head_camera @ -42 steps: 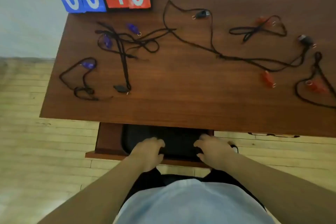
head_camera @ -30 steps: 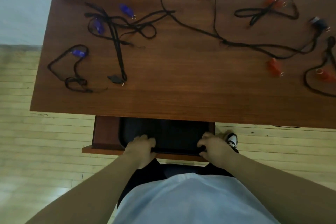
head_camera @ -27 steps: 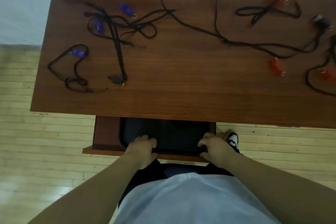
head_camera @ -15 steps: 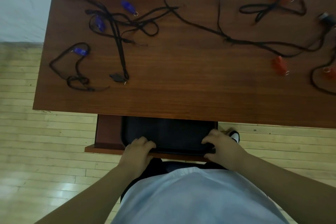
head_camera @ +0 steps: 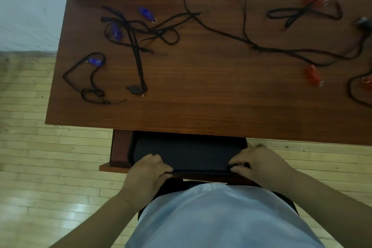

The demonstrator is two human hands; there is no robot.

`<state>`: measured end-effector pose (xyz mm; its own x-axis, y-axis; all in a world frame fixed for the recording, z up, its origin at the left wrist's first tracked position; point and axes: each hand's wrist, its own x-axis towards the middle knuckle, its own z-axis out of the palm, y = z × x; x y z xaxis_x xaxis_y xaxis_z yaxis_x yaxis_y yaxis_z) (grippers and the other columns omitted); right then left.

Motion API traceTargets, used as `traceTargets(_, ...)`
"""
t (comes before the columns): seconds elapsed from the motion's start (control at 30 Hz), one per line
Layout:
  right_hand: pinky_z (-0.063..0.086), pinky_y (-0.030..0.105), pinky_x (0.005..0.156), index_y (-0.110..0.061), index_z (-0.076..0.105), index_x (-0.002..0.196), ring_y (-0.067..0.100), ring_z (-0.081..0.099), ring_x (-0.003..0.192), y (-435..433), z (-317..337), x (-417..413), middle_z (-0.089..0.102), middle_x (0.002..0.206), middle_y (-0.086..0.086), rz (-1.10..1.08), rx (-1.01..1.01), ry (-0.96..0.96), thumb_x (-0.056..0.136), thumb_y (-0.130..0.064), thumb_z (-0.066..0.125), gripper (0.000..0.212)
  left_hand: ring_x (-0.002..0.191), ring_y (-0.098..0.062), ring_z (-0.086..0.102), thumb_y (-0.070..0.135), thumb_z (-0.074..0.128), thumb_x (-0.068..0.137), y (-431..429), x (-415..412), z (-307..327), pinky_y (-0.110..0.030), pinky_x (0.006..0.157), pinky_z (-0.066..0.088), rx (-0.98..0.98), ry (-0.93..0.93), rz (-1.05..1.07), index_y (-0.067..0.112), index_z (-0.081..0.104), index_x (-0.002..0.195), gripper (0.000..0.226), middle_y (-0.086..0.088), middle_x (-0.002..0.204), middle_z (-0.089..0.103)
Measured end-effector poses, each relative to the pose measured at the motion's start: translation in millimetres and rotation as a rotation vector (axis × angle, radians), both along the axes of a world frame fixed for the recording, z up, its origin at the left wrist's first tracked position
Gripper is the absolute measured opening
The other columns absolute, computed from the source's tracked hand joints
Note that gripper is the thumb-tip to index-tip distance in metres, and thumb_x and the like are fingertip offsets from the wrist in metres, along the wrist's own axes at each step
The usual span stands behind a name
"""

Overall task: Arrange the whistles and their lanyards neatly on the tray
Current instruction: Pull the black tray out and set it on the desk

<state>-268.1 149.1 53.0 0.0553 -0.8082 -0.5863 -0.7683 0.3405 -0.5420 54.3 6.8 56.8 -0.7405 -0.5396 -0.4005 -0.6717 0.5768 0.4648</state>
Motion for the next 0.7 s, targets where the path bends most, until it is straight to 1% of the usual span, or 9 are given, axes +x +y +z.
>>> traceTargets(0.1, 0.046, 0.018, 0.087, -0.042, 0.071, 0.120, -0.002, 0.053, 0.101, -11, 6, 11, 0.067, 0.106, -0.025, 0.013, -0.049, -0.068, 0.086, -0.063, 0.066, 0.040, 0.062, -0.006, 0.056, 0.031, 0.095, 0.068, 20, -16, 13, -0.017, 0.045, 0.046, -0.044, -0.015, -0.088, 0.033, 0.080, 0.079, 0.019, 0.014, 0.068, 0.056)
traceTargets(0.17, 0.042, 0.018, 0.095, -0.042, 0.072, 0.120, -0.002, 0.048, 0.111, -20, 9, 21, 0.064, 0.114, -0.026, 0.034, -0.022, -0.170, 0.082, -0.066, 0.068, 0.045, 0.060, -0.006, 0.056, 0.038, 0.082, 0.076, 29, -24, 21, -0.017, 0.044, 0.044, -0.092, -0.020, -0.146, 0.035, 0.078, 0.073, 0.006, 0.014, 0.066, 0.055)
traceTargets(0.23, 0.039, 0.018, 0.102, -0.041, 0.071, 0.121, -0.005, 0.048, 0.119, -27, 14, 27, 0.062, 0.123, -0.024, 0.058, 0.012, -0.254, 0.082, -0.062, 0.072, 0.045, 0.060, -0.005, 0.056, 0.044, 0.054, 0.084, 32, -27, 31, -0.015, 0.046, 0.041, -0.098, -0.040, -0.169, 0.035, 0.076, 0.069, 0.028, 0.015, 0.066, 0.056)
traceTargets(0.27, 0.039, 0.017, 0.103, -0.041, 0.072, 0.121, -0.007, 0.049, 0.120, -30, 17, 28, 0.062, 0.124, -0.023, 0.060, 0.012, -0.281, 0.082, -0.060, 0.073, 0.044, 0.060, -0.005, 0.056, 0.044, 0.048, 0.083, 31, -27, 38, -0.015, 0.046, 0.041, -0.110, -0.047, -0.169, 0.035, 0.076, 0.069, 0.033, 0.015, 0.066, 0.056)
traceTargets(0.33, 0.038, 0.014, 0.103, -0.042, 0.073, 0.119, -0.009, 0.050, 0.120, -34, 27, 30, 0.064, 0.124, -0.023, 0.072, -0.006, -0.313, 0.082, -0.061, 0.073, 0.041, 0.061, -0.006, 0.057, 0.042, 0.054, 0.083, 25, -27, 53, -0.016, 0.044, 0.044, -0.124, -0.013, -0.147, 0.035, 0.077, 0.072, 0.027, 0.015, 0.067, 0.057)
traceTargets(0.4, 0.038, 0.009, 0.099, -0.041, 0.075, 0.115, -0.012, 0.053, 0.117, -38, 40, 30, 0.068, 0.120, -0.024, 0.086, -0.054, -0.328, 0.086, -0.060, 0.069, 0.035, 0.065, -0.004, 0.056, 0.040, 0.064, 0.082, 15, -30, 71, -0.016, 0.046, 0.045, -0.120, 0.020, -0.088, 0.035, 0.078, 0.080, 0.015, 0.016, 0.071, 0.056)
traceTargets(0.5, 0.046, 0.008, 0.085, -0.039, 0.078, 0.109, -0.013, 0.060, 0.102, -50, 68, 23, 0.070, 0.103, -0.030, 0.050, -0.133, -0.337, 0.094, -0.049, 0.064, 0.023, 0.076, -0.003, 0.053, 0.039, 0.058, 0.097, -9, -48, 102, -0.013, 0.060, 0.039, -0.076, 0.020, -0.046, 0.034, 0.077, 0.093, 0.019, 0.017, 0.081, 0.056)
traceTargets(0.6, 0.047, 0.010, 0.068, -0.042, 0.073, 0.118, -0.012, 0.061, 0.086, -71, 95, 10, 0.066, 0.095, -0.033, 0.096, -0.151, -0.204, 0.099, -0.050, 0.056, 0.026, 0.084, -0.002, 0.050, 0.041, 0.058, 0.099, -38, -80, 128, -0.014, 0.066, 0.034, -0.018, 0.033, -0.052, 0.037, 0.074, 0.105, 0.017, 0.017, 0.089, 0.053)
traceTargets(0.7, 0.051, 0.014, 0.069, -0.046, 0.068, 0.125, -0.008, 0.064, 0.088, -93, 122, -9, 0.071, 0.102, -0.031, 0.097, -0.209, -0.135, 0.101, -0.045, 0.055, 0.027, 0.082, -0.003, 0.053, 0.039, 0.060, 0.100, -63, -114, 152, -0.019, 0.068, 0.040, 0.028, 0.016, -0.062, 0.042, 0.072, 0.103, 0.013, 0.016, 0.090, 0.054)
